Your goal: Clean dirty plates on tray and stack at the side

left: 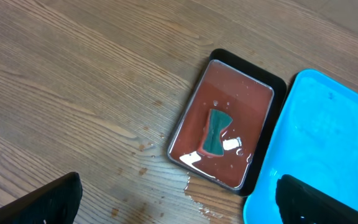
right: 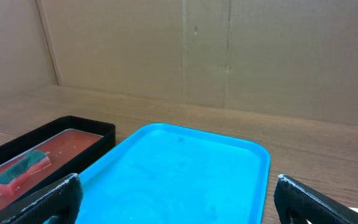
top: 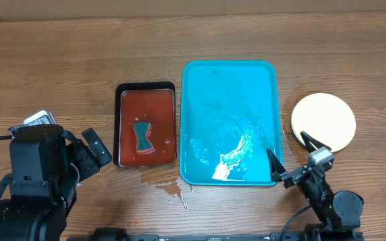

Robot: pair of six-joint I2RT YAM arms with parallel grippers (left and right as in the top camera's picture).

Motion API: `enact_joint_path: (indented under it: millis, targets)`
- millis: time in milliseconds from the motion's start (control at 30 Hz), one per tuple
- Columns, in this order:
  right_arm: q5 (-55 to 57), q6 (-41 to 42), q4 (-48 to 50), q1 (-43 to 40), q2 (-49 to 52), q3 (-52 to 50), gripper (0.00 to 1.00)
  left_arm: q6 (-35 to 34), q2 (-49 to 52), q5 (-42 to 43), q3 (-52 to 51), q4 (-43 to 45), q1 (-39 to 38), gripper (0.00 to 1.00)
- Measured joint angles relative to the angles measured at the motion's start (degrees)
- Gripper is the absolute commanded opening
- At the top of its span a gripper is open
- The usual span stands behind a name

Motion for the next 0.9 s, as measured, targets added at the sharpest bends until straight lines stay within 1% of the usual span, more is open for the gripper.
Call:
enact_joint_path:
  millis: [267,333,433,567,700,833,900]
  targets:
    - [0.1,0.0,0.0,0.0,0.0,0.0,1.00,0.0,-0.3,0.0,0.0,0.8,0.0,1.00]
    - [0.1,0.0,0.0,0.0,0.0,0.0,1.00,0.0,-1.4,-0.2,-0.6,5.1,0.0,1.00]
    - [0.1,0.0,0.1,0.0,0.0,0.0,1.00,0.2,-5.4,0.1,-4.5,14.5,0.8,1.00]
    - [0.1,0.0,0.0,0.0,0.0,0.0,1.00,4.7,-14.7,4.8,-17.3,31.0,3.0,1.00]
    - [0.1,0.0,0.1,0.0,0.0,0.0,1.00,9.9,-22.7,11.1,-30.8,43.6,4.2,1.00]
    - [0.1,0.0,0.0,0.0,0.0,0.0,1.00,13.7,-31.3,16.7,-44.2,51.6,4.2,1.00]
    - [0.1,0.0,0.0,0.0,0.0,0.0,1.00,14.4,-34.7,18.3,-48.9,54.4,4.2,1.00]
